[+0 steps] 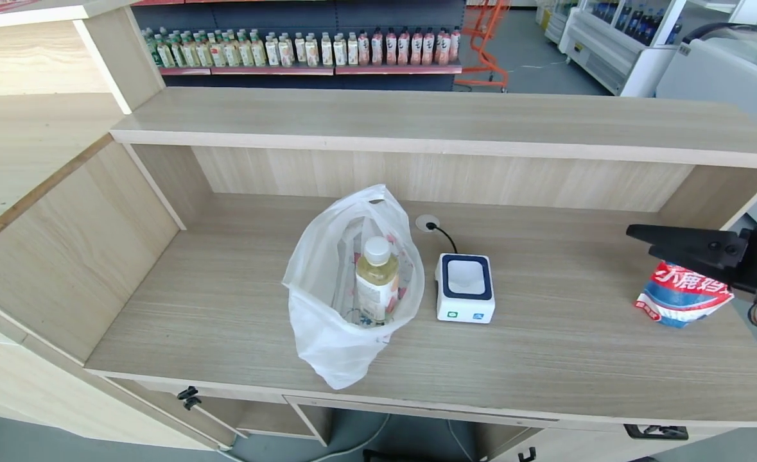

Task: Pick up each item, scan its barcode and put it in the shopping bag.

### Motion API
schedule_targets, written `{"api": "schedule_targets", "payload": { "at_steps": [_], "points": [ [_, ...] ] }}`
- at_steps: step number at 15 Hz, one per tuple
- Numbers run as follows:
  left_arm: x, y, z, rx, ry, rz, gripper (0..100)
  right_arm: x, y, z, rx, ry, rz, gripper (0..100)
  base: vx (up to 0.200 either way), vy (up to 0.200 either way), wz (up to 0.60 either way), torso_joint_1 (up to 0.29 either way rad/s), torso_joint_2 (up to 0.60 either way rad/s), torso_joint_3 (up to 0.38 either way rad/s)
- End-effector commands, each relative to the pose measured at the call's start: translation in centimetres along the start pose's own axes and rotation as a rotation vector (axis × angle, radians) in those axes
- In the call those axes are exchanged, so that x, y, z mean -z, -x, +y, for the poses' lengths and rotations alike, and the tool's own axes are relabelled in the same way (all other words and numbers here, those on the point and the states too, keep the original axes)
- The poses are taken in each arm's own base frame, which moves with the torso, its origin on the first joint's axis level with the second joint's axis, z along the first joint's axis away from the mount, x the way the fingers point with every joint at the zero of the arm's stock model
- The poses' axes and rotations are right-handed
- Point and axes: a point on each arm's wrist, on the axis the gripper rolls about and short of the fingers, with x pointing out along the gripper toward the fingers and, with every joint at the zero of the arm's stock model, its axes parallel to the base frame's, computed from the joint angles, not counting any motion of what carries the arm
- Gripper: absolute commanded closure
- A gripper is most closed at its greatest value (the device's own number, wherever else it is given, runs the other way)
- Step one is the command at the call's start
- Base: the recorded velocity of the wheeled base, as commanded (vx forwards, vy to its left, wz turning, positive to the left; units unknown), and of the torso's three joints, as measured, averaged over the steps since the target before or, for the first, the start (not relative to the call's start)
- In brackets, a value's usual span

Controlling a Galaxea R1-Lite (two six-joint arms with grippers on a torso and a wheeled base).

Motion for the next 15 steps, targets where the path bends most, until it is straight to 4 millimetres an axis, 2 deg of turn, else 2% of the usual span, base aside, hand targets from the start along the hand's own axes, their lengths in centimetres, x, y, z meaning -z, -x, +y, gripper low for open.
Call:
{"api": "schedule_targets", "payload": {
  "at_steps": [1, 6, 9, 11, 12, 15],
  "points": [
    [0.0, 0.0, 0.0, 0.0, 0.004, 0.0, 0, -0.2, 0.5, -0.4, 0.036, -0.013, -0.01, 0, -0.2, -0.2, 0.0, 0.002, 0.0, -0.002],
    [0.0, 0.0, 0.0, 0.0, 0.002, 0.0, 0, -1.0, 1.5, -0.7, 0.077, -0.111, -0.058, 0, -0.2, -0.2, 0.0, 0.002, 0.01, 0.001],
    [0.0, 0.0, 0.0, 0.0, -0.004, 0.0, 0, -3.4, 0.8, -1.8, 0.111, -0.112, -0.109, 0, -0.2, -0.2, 0.0, 0.004, 0.0, 0.004],
    [0.0, 0.0, 0.0, 0.0, -0.004, 0.0, 0, -4.9, -0.2, -2.7, 0.179, -0.139, -0.155, 0, 0.0, 0.0, 0.0, 0.0, 0.0, 0.0],
    [0.0, 0.0, 0.0, 0.0, -0.004, 0.0, 0, -6.1, -1.2, -3.5, 0.259, -0.187, -0.187, 0, 0.0, 0.0, 0.0, 0.0, 0.0, 0.0],
    [0.0, 0.0, 0.0, 0.0, -0.004, 0.0, 0, -7.9, -2.6, -4.8, 0.464, -0.336, -0.224, 0, 0.0, 0.0, 0.0, 0.0, 0.0, 0.0]
  ]
}}
